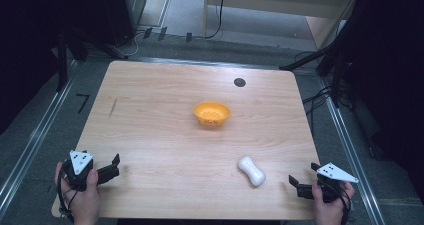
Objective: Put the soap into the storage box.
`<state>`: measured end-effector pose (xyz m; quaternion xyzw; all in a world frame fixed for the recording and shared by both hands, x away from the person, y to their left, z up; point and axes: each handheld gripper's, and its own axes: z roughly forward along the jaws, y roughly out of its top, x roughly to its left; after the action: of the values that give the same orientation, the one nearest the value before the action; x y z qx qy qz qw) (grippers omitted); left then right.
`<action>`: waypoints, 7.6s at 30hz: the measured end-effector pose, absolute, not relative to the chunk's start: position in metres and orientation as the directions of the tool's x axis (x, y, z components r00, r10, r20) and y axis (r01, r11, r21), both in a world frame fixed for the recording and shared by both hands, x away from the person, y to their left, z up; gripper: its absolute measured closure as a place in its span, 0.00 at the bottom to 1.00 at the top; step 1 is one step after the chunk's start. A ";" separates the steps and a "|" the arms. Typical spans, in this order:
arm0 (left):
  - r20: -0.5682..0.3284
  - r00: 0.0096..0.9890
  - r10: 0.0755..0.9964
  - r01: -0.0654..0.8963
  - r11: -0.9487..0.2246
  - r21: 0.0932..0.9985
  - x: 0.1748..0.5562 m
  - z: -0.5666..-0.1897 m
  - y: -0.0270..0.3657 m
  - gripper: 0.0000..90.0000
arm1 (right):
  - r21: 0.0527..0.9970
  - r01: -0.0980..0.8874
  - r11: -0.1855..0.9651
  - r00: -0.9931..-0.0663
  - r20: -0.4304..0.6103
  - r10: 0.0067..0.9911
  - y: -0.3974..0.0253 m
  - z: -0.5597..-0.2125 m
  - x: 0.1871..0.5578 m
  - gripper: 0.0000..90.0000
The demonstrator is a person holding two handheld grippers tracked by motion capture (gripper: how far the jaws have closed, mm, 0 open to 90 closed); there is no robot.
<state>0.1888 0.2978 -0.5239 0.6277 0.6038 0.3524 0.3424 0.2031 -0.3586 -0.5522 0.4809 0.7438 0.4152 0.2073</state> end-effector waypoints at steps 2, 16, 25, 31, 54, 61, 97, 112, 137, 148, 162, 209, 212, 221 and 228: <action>0.033 0.020 0.999 0.520 -0.039 0.853 0.189 -0.524 0.298 0.00 | 0.816 0.545 0.195 -0.449 0.088 0.889 -0.358 -0.552 0.203 0.00; 0.032 0.030 0.999 0.506 -0.043 0.862 0.186 -0.524 0.296 0.00 | 0.775 0.584 0.242 -0.516 0.124 0.848 -0.350 -0.552 0.204 0.00; 0.027 0.031 0.999 0.514 -0.040 0.857 0.187 -0.524 0.296 0.00 | 0.727 0.592 0.348 -0.558 0.058 0.828 -0.332 -0.538 0.208 0.00; 0.021 0.033 0.999 0.513 -0.035 0.857 0.187 -0.524 0.297 0.00 | 0.696 0.599 0.397 -0.583 0.039 0.811 -0.317 -0.532 0.214 0.02; 0.027 0.038 0.999 0.518 -0.043 0.854 0.187 -0.524 0.297 0.00 | 0.581 0.647 0.494 -0.621 0.027 0.783 -0.287 -0.512 0.225 0.04; 0.027 0.038 0.999 0.519 -0.043 0.854 0.187 -0.524 0.297 0.00 | 0.571 0.644 0.509 -0.629 0.018 0.777 -0.282 -0.508 0.226 0.05; 0.026 0.037 0.999 0.525 -0.042 0.850 0.188 -0.524 0.296 0.00 | 0.550 0.647 0.528 -0.660 0.057 0.749 -0.249 -0.497 0.236 0.06; 0.026 0.036 0.999 0.523 -0.041 0.851 0.188 -0.524 0.297 0.00 | 0.532 0.672 0.516 -0.650 0.089 0.755 -0.235 -0.500 0.239 0.07; 0.022 0.031 0.999 0.525 -0.035 0.851 0.189 -0.524 0.297 0.00 | 0.503 0.719 0.479 -0.596 0.092 0.798 -0.208 -0.506 0.247 0.18; 0.022 0.031 0.999 0.526 -0.035 0.850 0.189 -0.524 0.297 0.00 | 0.465 0.734 0.495 -0.592 0.081 0.802 -0.199 -0.513 0.247 0.34; 0.022 0.032 0.999 0.527 -0.035 0.849 0.189 -0.524 0.297 0.00 | 0.446 0.726 0.524 -0.610 0.066 0.789 -0.196 -0.515 0.246 0.54; 0.022 0.037 0.999 0.528 -0.038 0.848 0.189 -0.524 0.297 0.00 | 0.513 0.616 0.598 -0.714 0.042 0.699 -0.202 -0.497 0.254 0.56; 0.020 0.037 0.999 0.527 -0.037 0.849 0.189 -0.524 0.297 0.00 | 0.505 0.611 0.609 -0.720 0.036 0.693 -0.201 -0.493 0.257 0.56; 0.020 0.037 0.999 0.527 -0.036 0.849 0.189 -0.524 0.297 0.00 | 0.504 0.592 0.629 -0.744 0.043 0.666 -0.202 -0.486 0.268 0.56; 0.019 0.038 0.999 0.526 -0.037 0.850 0.189 -0.524 0.297 0.00 | 0.513 0.583 0.630 -0.756 0.058 0.652 -0.206 -0.484 0.276 0.56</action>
<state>0.1893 0.2972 -0.5242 0.6329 0.6025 0.3433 0.3445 0.2757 -0.2061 -0.4835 0.3429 0.9004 0.2595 0.0666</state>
